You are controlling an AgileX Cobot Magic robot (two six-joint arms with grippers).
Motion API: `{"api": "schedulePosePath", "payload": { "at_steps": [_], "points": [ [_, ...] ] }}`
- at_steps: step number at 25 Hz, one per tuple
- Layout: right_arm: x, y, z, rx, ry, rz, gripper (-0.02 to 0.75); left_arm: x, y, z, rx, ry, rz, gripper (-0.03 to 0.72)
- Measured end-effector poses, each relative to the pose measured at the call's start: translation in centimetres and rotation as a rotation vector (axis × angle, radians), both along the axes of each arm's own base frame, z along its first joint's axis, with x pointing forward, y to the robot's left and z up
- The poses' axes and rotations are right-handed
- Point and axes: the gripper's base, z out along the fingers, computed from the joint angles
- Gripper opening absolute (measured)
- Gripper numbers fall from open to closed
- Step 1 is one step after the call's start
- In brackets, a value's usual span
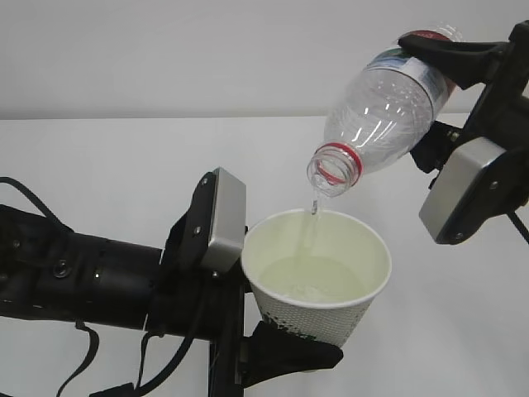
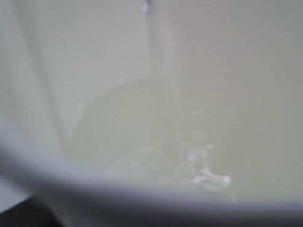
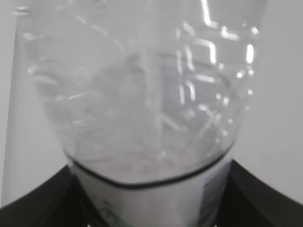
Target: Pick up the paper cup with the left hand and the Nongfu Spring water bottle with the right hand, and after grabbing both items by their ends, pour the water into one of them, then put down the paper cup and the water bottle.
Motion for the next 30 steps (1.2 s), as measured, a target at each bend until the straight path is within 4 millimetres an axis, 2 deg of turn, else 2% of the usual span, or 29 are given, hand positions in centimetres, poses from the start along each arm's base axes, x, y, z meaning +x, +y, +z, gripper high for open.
{"api": "schedulePosePath", "payload": {
  "at_steps": [30],
  "points": [
    [-0.03, 0.01, 0.11, 0.008, -0.009, 0.002, 0.508, 0.01, 0.00, -0.01, 0.001, 0.000, 0.001, 0.492]
  ]
}}
